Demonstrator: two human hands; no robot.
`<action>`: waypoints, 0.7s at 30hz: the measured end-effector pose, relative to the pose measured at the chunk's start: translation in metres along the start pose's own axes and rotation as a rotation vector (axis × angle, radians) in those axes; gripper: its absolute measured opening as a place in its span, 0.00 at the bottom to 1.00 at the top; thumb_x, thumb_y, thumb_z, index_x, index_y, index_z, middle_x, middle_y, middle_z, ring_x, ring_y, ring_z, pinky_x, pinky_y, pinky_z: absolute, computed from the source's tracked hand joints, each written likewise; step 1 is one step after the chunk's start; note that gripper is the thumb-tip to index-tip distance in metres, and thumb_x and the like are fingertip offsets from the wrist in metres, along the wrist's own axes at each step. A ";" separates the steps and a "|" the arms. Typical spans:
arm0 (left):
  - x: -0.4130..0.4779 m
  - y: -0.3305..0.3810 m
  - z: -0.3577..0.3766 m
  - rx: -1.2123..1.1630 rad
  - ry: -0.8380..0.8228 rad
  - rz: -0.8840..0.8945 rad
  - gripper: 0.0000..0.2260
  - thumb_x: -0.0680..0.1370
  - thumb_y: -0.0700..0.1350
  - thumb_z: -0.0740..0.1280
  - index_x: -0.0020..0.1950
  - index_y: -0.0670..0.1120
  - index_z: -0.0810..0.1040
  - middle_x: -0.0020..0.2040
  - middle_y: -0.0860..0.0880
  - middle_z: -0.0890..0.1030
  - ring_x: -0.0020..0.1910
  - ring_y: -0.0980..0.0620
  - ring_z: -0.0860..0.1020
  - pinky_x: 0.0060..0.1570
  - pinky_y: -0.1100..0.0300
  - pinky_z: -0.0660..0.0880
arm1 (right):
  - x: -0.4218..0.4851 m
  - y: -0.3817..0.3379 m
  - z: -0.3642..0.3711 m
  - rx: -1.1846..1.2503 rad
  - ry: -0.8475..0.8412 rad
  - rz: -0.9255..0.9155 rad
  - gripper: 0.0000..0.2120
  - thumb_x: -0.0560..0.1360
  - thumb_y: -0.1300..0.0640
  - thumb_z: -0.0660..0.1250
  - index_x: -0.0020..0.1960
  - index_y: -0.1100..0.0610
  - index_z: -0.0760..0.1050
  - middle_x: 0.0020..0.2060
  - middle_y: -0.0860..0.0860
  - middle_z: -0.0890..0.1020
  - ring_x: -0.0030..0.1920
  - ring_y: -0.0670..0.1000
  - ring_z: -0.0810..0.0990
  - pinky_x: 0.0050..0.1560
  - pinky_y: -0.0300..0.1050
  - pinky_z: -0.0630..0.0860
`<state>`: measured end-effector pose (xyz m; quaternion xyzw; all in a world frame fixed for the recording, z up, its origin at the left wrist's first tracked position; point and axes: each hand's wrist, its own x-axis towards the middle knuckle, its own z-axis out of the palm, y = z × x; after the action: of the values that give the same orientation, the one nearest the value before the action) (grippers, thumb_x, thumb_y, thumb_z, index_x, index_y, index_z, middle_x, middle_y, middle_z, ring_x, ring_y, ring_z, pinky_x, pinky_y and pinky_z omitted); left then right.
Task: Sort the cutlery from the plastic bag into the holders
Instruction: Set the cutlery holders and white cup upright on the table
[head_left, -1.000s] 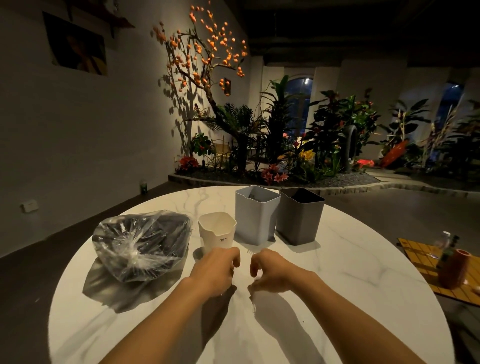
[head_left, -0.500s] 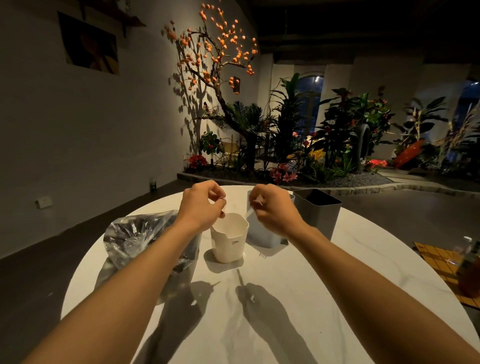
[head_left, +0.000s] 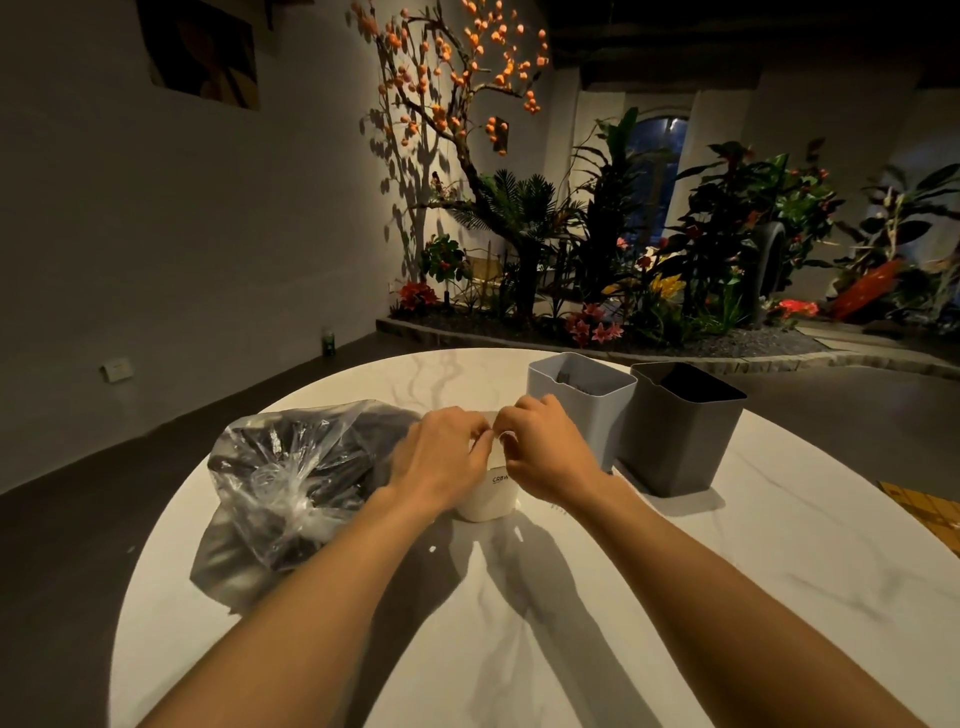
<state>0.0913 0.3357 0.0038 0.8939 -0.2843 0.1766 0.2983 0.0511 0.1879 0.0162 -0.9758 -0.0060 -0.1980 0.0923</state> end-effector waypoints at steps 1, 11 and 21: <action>-0.003 -0.001 0.000 0.009 -0.012 0.005 0.11 0.83 0.54 0.64 0.56 0.52 0.84 0.53 0.51 0.84 0.49 0.51 0.80 0.48 0.53 0.81 | -0.001 -0.001 0.001 -0.026 -0.052 0.005 0.11 0.80 0.55 0.65 0.61 0.49 0.78 0.58 0.50 0.76 0.59 0.53 0.69 0.56 0.49 0.74; -0.029 -0.012 -0.063 0.023 -0.039 0.010 0.08 0.80 0.43 0.66 0.58 0.51 0.82 0.55 0.52 0.82 0.52 0.52 0.79 0.53 0.51 0.81 | -0.013 -0.033 -0.031 -0.043 -0.191 0.012 0.22 0.80 0.51 0.66 0.73 0.46 0.69 0.72 0.50 0.69 0.72 0.56 0.62 0.66 0.57 0.69; -0.080 -0.053 -0.157 0.125 -0.017 -0.068 0.12 0.78 0.37 0.68 0.48 0.55 0.81 0.50 0.55 0.79 0.49 0.54 0.78 0.48 0.56 0.79 | -0.034 -0.132 -0.040 0.091 -0.307 -0.234 0.10 0.76 0.61 0.70 0.56 0.53 0.82 0.52 0.52 0.83 0.51 0.51 0.81 0.52 0.46 0.81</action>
<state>0.0386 0.5027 0.0609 0.9214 -0.2449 0.1761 0.2451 -0.0021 0.3115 0.0628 -0.9820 -0.1422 -0.0559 0.1107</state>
